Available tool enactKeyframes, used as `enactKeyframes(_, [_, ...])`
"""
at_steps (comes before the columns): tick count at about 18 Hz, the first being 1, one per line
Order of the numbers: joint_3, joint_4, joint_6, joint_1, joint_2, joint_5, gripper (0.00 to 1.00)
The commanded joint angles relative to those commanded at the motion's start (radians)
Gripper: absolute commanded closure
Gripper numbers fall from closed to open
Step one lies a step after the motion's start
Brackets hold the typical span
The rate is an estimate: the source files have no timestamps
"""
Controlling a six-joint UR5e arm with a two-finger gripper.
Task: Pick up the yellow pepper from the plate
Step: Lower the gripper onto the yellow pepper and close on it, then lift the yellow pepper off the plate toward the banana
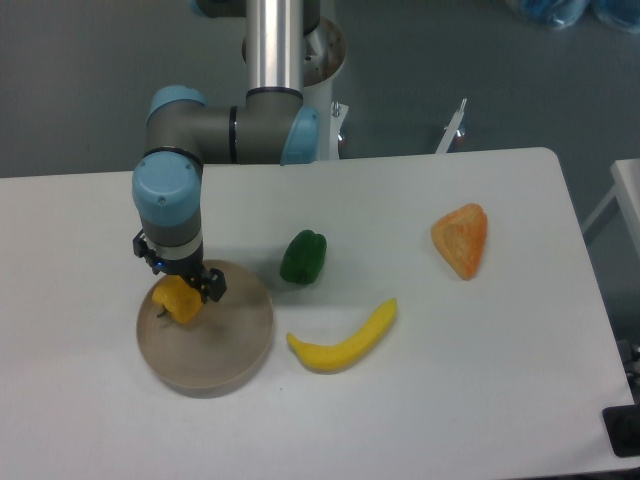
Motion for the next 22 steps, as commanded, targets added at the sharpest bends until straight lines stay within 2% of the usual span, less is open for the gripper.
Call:
enactKeyframes(1, [-0.002,0.011,-0.017,-0.008,-0.002,-0.002,0.00])
enactKeyframes(3, [-0.008,0.076,-0.067,-0.011,-0.020,0.000,0.00])
enactKeyframes(5, [-0.006,0.118,-0.068,-0.011,-0.037,0.000,0.00])
enactKeyframes(7, [-0.003,0.137,-0.052,-0.011,-0.049,0.009,0.00])
enactKeyframes(8, [0.000,0.137,-0.045,-0.009,-0.052,0.017,0.05])
enactKeyframes(10, [0.000,0.135,-0.017,-0.009,-0.048,0.023,0.57])
enactKeyframes(12, [-0.002,0.134,-0.006,-0.009,-0.043,0.023,0.85])
enactKeyframes(13, [0.002,0.130,-0.005,-0.008,-0.041,0.025,0.87])
enactKeyframes(18, [0.032,0.118,0.035,0.001,-0.017,0.025,0.87])
enactKeyframes(22, [0.086,0.089,0.102,0.057,0.028,0.025,0.87])
